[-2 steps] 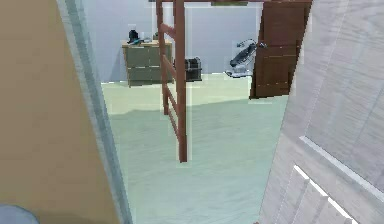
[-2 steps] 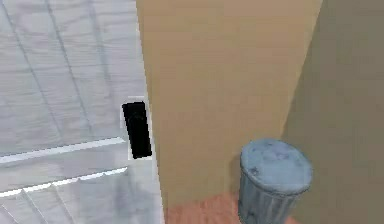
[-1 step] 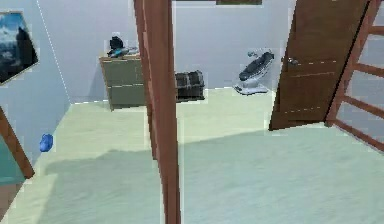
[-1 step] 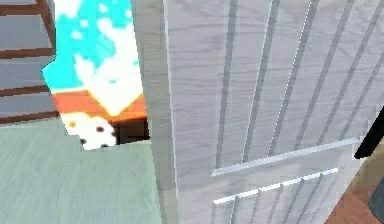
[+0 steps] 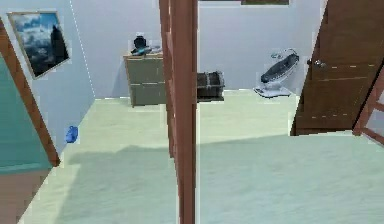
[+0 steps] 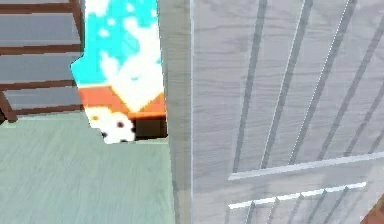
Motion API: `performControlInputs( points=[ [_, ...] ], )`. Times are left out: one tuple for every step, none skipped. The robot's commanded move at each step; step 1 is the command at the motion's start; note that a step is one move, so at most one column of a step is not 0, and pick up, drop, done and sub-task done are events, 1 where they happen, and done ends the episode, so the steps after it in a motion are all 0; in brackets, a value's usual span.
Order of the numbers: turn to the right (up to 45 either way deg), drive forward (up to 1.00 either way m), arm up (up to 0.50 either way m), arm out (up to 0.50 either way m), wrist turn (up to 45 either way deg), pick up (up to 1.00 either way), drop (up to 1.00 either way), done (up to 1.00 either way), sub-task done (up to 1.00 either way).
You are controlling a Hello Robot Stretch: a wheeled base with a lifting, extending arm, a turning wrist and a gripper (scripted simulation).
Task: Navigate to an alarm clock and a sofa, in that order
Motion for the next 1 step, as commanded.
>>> performControlInputs(
  points=[
    [0.0,0.1,0.0,0.0,0.0,0.0,0.0,0.0,0.0]
  ],
)
